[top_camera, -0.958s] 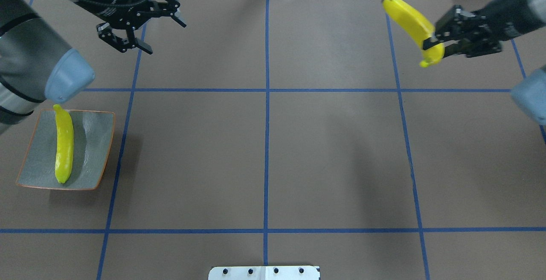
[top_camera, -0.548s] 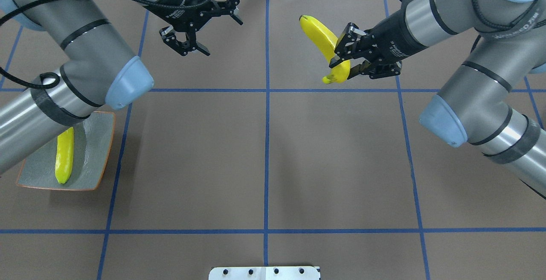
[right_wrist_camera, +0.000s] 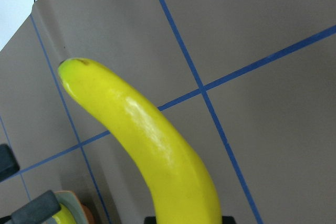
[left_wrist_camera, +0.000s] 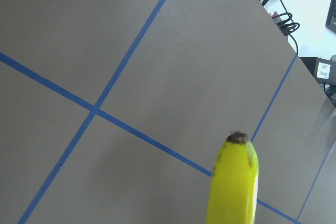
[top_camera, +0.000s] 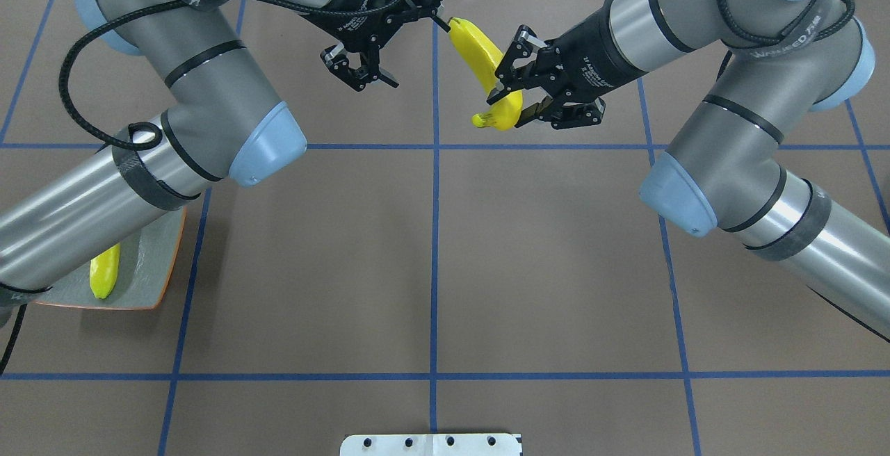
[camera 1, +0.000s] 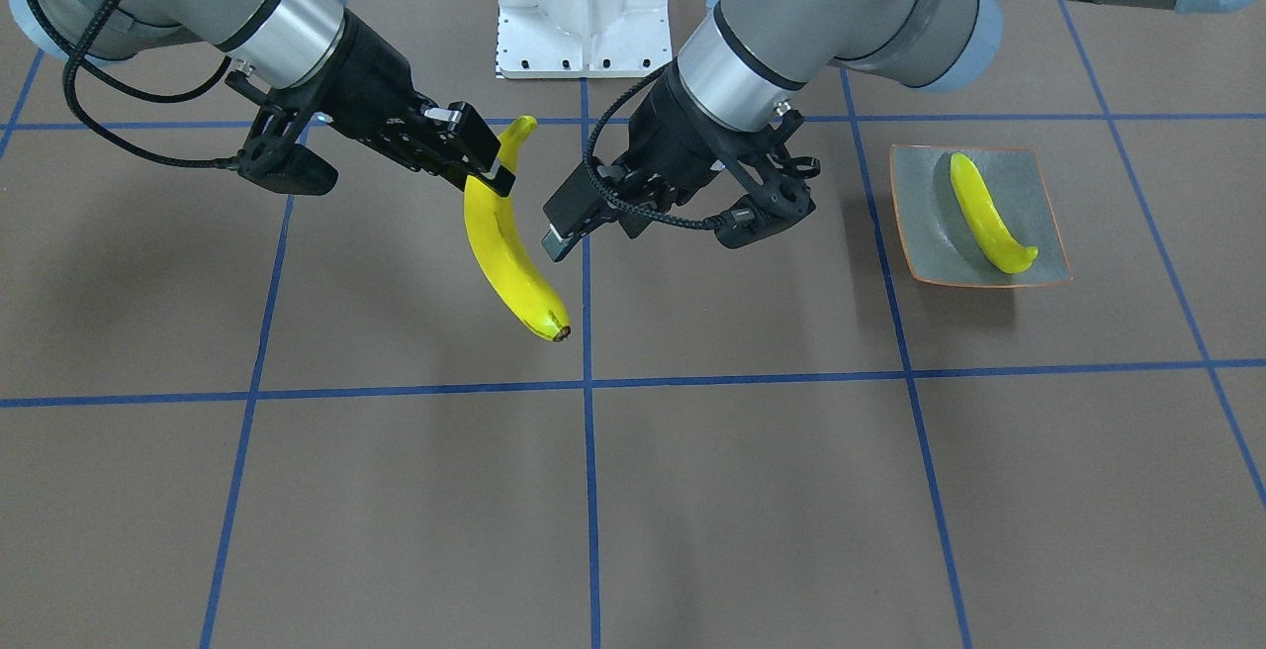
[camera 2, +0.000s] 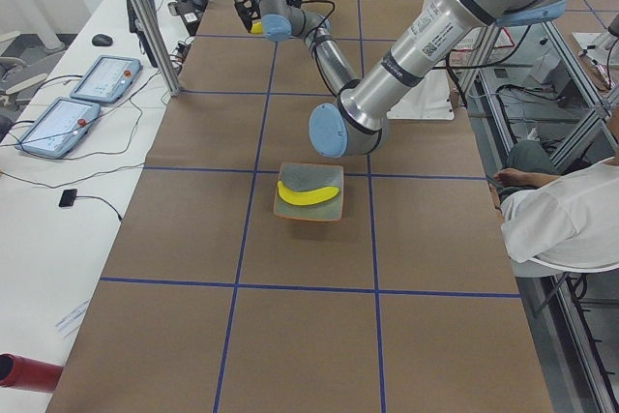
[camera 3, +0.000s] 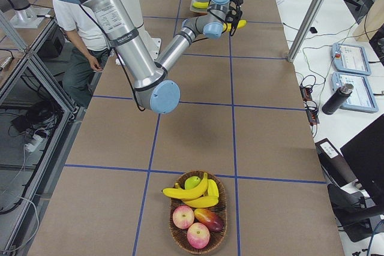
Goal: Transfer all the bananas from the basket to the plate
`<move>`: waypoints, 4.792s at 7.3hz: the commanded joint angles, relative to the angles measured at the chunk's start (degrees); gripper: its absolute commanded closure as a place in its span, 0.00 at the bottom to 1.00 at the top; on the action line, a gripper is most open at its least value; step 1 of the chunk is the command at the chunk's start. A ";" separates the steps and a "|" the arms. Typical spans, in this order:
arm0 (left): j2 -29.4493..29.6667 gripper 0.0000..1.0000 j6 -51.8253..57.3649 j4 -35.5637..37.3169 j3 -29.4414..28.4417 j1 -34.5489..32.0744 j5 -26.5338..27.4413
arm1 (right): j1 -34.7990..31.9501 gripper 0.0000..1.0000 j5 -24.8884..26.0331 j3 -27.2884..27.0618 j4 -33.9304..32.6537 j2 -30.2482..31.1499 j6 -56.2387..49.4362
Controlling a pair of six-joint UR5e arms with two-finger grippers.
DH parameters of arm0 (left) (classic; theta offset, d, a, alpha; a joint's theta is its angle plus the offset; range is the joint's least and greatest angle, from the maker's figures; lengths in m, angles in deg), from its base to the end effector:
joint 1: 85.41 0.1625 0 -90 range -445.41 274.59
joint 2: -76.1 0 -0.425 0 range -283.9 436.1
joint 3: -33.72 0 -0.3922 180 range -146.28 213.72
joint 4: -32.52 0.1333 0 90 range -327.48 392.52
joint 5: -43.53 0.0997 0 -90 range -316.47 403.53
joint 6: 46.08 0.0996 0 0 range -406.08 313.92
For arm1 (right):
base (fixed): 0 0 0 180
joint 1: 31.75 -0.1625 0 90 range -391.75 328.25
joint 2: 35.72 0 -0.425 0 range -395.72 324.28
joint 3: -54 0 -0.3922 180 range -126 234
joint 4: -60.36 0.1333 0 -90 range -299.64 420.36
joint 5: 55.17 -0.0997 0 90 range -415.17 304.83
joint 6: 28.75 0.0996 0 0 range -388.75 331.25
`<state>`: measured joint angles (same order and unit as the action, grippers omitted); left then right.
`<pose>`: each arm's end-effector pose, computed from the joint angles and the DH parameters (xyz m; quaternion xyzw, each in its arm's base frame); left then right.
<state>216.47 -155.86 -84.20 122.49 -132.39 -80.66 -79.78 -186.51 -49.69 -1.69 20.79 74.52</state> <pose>0.4130 -0.5559 0.0604 -0.0872 0.6256 -0.2639 0.7290 -0.3503 -0.4905 0.1521 -0.0966 -0.6280 0.1929 0.7477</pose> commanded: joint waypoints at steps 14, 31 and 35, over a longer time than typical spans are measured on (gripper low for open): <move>2.37 1.00 -4.13 -6.85 -4.92 2.77 5.89 | -0.22 0.00 0.12 0.60 11.65 0.60 10.12; -48.86 1.00 28.65 -6.15 13.80 -3.91 6.42 | -24.75 0.00 -8.93 12.11 26.45 30.33 -29.70; -50.72 1.00 29.09 -6.24 14.06 -3.29 8.62 | -24.75 0.00 -9.02 12.20 26.54 30.59 -29.70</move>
<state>165.88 -126.81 -90.43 136.66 -135.91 -72.66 -104.52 -195.50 -37.54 24.81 51.31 44.81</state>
